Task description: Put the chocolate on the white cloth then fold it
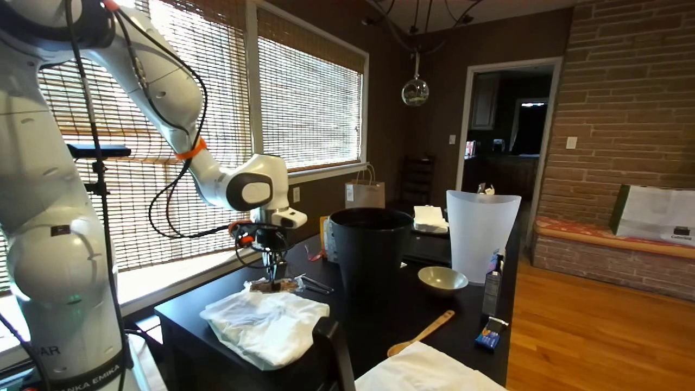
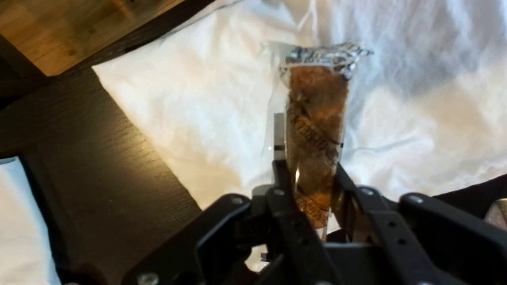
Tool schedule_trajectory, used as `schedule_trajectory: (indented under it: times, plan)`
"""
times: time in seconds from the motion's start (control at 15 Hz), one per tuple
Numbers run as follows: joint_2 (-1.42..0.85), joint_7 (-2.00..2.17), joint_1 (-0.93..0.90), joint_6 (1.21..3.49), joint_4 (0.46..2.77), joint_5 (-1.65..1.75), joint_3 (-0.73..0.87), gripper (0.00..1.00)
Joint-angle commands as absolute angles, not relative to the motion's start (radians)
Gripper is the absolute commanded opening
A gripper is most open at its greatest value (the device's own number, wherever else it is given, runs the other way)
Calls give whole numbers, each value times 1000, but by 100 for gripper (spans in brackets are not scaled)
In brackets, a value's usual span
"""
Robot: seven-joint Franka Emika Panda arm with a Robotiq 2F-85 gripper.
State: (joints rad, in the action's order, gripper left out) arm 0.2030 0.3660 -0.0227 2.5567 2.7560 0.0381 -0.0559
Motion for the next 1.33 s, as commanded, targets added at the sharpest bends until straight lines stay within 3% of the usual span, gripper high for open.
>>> schedule_trajectory:
  times: [0.0, 0.27, 0.33, 0.4, 0.53, 0.93, 1.27]
  plan:
    - [191, 401, -31, 2528, 2755, 13, -93, 7]
    - [170, 506, -9, 2523, 2757, 97, -130, 7]
    - [163, 515, -11, 2524, 2757, 99, -132, 13]
    - [158, 520, -15, 2522, 2757, 95, -132, 53]
    - [152, 528, -16, 2522, 2757, 95, -132, 58]
    - [152, 529, 1, 2549, 2757, 115, -115, 99]
    - [128, 494, 45, 2636, 2755, 182, -86, 100]
